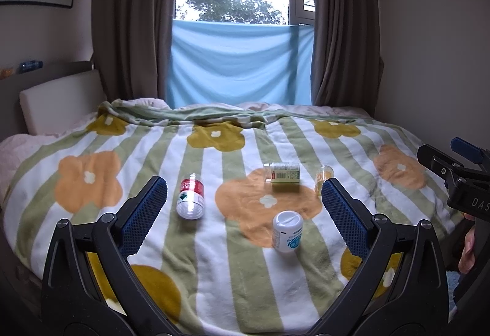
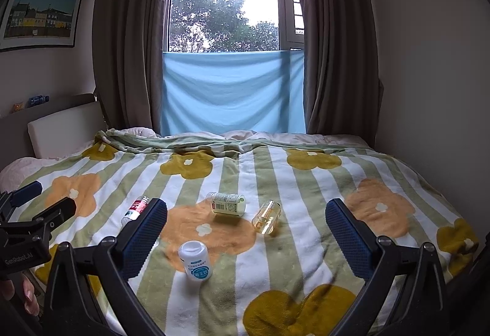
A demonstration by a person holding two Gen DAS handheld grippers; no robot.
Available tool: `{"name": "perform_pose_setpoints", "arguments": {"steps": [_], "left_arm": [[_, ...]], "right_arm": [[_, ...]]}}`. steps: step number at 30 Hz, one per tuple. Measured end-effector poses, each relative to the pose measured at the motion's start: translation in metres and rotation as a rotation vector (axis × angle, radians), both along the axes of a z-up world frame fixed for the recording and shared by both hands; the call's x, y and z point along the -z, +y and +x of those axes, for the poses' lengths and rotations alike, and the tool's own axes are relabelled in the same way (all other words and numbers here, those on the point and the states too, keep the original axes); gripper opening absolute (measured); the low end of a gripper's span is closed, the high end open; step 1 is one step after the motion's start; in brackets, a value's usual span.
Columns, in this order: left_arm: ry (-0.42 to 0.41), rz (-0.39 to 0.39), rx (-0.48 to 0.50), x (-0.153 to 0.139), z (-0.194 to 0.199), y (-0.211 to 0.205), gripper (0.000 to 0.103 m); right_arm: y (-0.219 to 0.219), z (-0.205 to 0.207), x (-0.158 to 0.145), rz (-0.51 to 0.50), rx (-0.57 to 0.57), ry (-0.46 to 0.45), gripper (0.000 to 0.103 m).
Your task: Flip cup upside down
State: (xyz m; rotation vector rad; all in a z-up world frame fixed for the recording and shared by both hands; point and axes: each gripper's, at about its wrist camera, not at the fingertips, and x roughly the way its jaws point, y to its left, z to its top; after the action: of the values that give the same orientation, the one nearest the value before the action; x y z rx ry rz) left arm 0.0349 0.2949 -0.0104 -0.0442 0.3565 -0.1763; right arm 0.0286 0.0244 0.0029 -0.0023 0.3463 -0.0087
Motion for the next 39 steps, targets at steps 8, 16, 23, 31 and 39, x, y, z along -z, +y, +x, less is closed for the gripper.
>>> {"name": "perform_pose_setpoints", "arguments": {"steps": [8,16,23,31,39], "left_arm": [[-0.001,0.0,-0.002,-0.0001,-0.0003,-0.0003,0.101],[-0.007,0.018,-0.012,0.0006,-0.001,0.0022,0.101],[-0.019,0.026,-0.006,0.0014,-0.003,0.0024,0.103],[-0.02,0.017,-0.005,0.0006,-0.0022,0.002,0.103],[-0.047,0.007,-0.041,-0.0044,-0.0043,0.0002,0.103]], "right_arm": [[-0.0007,-0.0005,-0.0005,0.002,0.0,-0.003,0.103],[-0.0002,-0.0007,-0.0002,0.002,-0.001,-0.003,0.103],[-0.0009,-0.0004,-0.0002,0.004,0.0,-0.003,0.103],[-0.0008,-0.0007,0.0002,0.003,0.0,-0.004,0.103],[-0.0009,-0.0011,0.0004,0.004,0.0,-0.003,0.103]]}}
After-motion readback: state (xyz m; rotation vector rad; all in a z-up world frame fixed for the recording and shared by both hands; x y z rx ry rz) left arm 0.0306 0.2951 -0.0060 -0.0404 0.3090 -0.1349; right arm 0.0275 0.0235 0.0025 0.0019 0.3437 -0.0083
